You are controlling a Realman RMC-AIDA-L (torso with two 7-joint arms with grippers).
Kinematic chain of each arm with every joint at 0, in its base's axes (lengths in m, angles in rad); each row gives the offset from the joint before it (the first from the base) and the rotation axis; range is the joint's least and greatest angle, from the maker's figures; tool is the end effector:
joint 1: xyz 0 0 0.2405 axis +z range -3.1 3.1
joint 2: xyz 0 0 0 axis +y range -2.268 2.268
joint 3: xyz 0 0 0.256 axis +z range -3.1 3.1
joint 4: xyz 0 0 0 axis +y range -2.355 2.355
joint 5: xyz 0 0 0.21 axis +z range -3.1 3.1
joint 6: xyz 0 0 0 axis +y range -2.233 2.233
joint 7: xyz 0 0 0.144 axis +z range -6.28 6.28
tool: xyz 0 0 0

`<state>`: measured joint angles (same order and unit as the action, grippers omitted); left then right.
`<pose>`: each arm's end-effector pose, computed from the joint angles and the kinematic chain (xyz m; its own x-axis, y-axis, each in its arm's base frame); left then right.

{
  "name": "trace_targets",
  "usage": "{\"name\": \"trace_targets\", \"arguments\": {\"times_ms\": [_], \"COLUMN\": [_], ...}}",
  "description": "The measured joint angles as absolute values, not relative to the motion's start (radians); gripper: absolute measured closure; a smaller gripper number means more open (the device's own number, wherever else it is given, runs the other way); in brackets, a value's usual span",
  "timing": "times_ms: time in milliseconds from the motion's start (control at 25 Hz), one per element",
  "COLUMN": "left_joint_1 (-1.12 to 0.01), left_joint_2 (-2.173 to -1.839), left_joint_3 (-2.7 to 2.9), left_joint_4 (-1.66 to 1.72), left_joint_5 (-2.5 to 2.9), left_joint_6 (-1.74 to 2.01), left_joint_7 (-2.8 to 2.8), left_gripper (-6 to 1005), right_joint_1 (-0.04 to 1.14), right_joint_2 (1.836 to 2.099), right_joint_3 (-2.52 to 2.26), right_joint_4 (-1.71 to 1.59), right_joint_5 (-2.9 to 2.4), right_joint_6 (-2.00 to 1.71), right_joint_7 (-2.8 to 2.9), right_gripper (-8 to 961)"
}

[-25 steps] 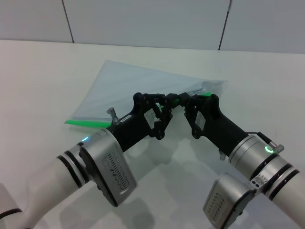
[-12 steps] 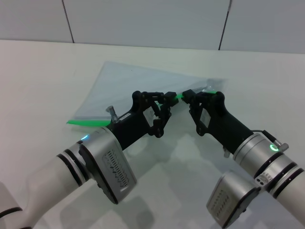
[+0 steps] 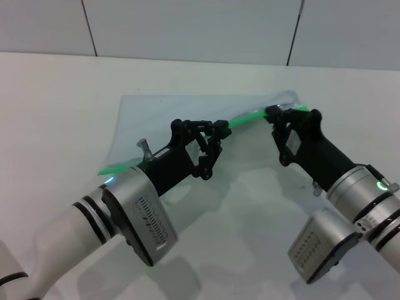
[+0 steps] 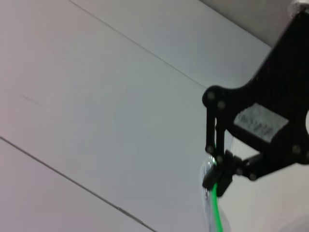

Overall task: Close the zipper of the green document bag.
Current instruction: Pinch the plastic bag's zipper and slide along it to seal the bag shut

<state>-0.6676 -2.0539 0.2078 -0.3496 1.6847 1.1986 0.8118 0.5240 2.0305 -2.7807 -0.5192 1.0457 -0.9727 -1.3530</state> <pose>-0.2312 0.3209 -0.1051 0.8215 -0.5679 -0.0511 -0.3238 -0.3910 -0.8616 0.2323 0.3256 -0.1040 0.7154 0.5440 0.4385 0.5985 -0.1533 -0.7863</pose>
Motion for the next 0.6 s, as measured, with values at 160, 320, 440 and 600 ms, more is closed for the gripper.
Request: {"name": "trace_targets", "arguments": {"times_ms": [160,320,440,600], "left_joint_1": [-0.665,-0.66,-0.656,-0.653], "left_joint_2": [-2.054,-2.053,-2.053,-2.052], "left_joint_3": [0.208,0.209,0.206,0.196], "left_joint_4": [-0.35,-0.349,-0.347,-0.347], "left_joint_5": [1.673,1.667,1.667,1.667], "left_joint_6": [1.198,1.198,1.198,1.198], "left_joint_7": [0.812,0.811,0.811,0.812], "left_gripper": [912,910,909,908], "right_joint_1": [0.52,0.519,0.518,0.513], "right_joint_2": [2.03,2.03,2.03,2.029], "right_joint_3": [-2.781,-2.78,-2.782,-2.783], "right_joint_4": [-0.5,-0.486,-0.463,-0.431], "right_joint_5": [1.047,1.048,1.048,1.048], "right_joint_6": [-0.994,-1.0,-1.024,-1.053], "right_joint_7": [-1.333,-1.32,-1.292,-1.257], "right_gripper": [940,940,939,939]}}
